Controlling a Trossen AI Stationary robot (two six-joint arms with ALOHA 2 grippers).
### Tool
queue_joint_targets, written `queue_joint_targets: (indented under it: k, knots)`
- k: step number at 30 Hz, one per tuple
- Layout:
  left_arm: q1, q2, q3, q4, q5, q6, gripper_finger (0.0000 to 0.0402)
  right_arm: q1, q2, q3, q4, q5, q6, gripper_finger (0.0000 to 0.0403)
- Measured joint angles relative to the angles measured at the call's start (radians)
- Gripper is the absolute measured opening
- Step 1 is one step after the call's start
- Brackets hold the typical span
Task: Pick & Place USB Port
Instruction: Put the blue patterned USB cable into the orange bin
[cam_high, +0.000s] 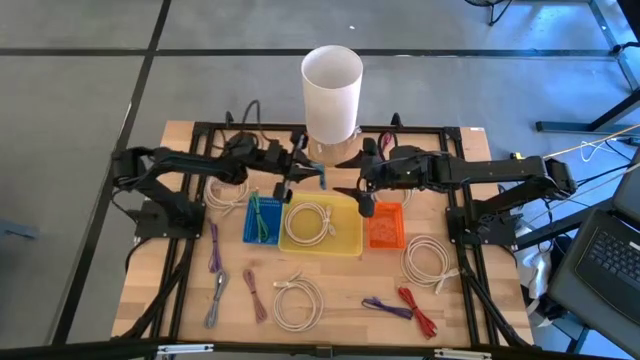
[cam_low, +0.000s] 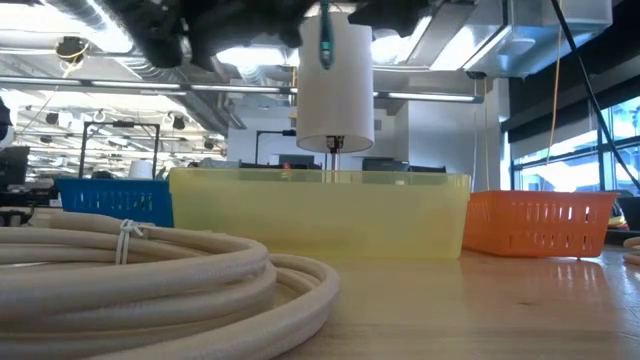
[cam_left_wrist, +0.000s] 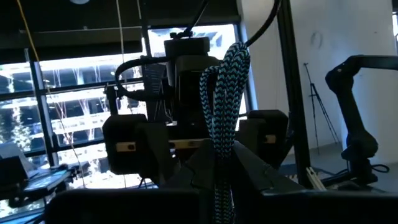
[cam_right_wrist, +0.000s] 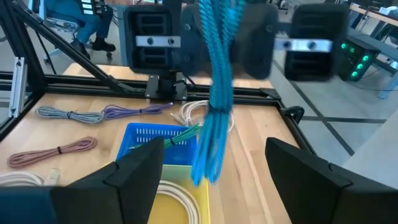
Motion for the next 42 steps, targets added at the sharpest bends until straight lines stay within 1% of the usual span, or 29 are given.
queue_joint_targets:
  k: [7, 9, 11, 13, 15, 17, 21, 22, 24, 26, 28, 30, 33, 35, 37, 39, 42]
  knots:
    - [-0.021, 0.106, 0.117, 0.004, 0.057, -0.002, 0.0019, 0.0, 0.0, 0.0, -0.007, 0.0, -0.001, 0.028]
    - [-0.03, 0.125, 0.143, 0.003, 0.062, -0.002, 0.0019, 0.0, 0.0, 0.0, -0.008, 0.0, -0.001, 0.027]
    - [-0.034, 0.143, 0.163, 0.003, 0.07, -0.002, 0.0019, 0.0, 0.0, 0.0, -0.008, 0.0, -0.001, 0.0251]
    - [-0.034, 0.153, 0.168, -0.003, 0.079, -0.002, 0.0019, 0.0, 0.0, 0.0, -0.01, 0.0, 0.0, 0.0222]
    - [-0.034, 0.161, 0.168, -0.005, 0.08, -0.004, 0.0019, 0.0, 0.0, 0.0, -0.015, 0.0, 0.0, 0.0184]
    - [-0.03, 0.162, 0.168, -0.009, 0.088, -0.016, 0.0019, 0.0, 0.0, 0.0, -0.027, -0.001, 0.0, 0.0139]
    - [-0.029, 0.161, 0.168, -0.025, 0.093, -0.021, 0.0023, 0.0, 0.0, 0.0, -0.045, -0.005, -0.001, 0.0035]
    - [-0.029, 0.161, 0.168, -0.032, 0.096, -0.022, 0.0028, 0.0, 0.0, 0.0, -0.049, -0.007, -0.003, 0.0023]
    - [-0.029, 0.161, 0.169, -0.049, 0.092, -0.028, 0.0041, 0.0, 0.0, 0.0, -0.056, -0.005, -0.001, 0.0022]
    - [-0.025, 0.16, 0.169, -0.073, 0.068, -0.029, 0.0059, 0.0, 0.0, 0.0, -0.069, 0.015, 0.006, 0.0022]
    - [-0.018, 0.148, 0.168, -0.123, 0.048, -0.007, 0.0079, 0.004, -0.001, 0.0, -0.096, 0.07, 0.007, 0.0022]
    - [-0.009, 0.121, 0.168, -0.201, 0.03, 0.02, 0.01, 0.012, -0.009, 0.0, -0.139, 0.152, 0.012, 0.0022]
    - [0.004, 0.056, 0.168, -0.382, -0.037, 0.094, 0.0134, 0.025, -0.038, 0.0, -0.203, 0.28, 0.032, 0.0022]
    - [0.008, 0.0, 0.168, -0.544, -0.106, 0.151, 0.0155, 0.034, -0.066, 0.0, -0.259, 0.351, 0.055, 0.0022]
    - [0.008, -0.071, 0.168, -0.705, -0.214, 0.198, 0.0174, 0.041, -0.096, 0.0, -0.323, 0.406, 0.115, 0.0022]
    - [0.008, -0.147, 0.168, -0.853, -0.352, 0.213, 0.0189, 0.05, -0.126, 0.0, -0.421, 0.431, 0.215, 0.0022]
    - [0.007, -0.257, 0.168, -1.089, -0.579, 0.198, 0.0202, 0.076, -0.154, 0.0, -0.613, 0.466, 0.428, 0.0022]
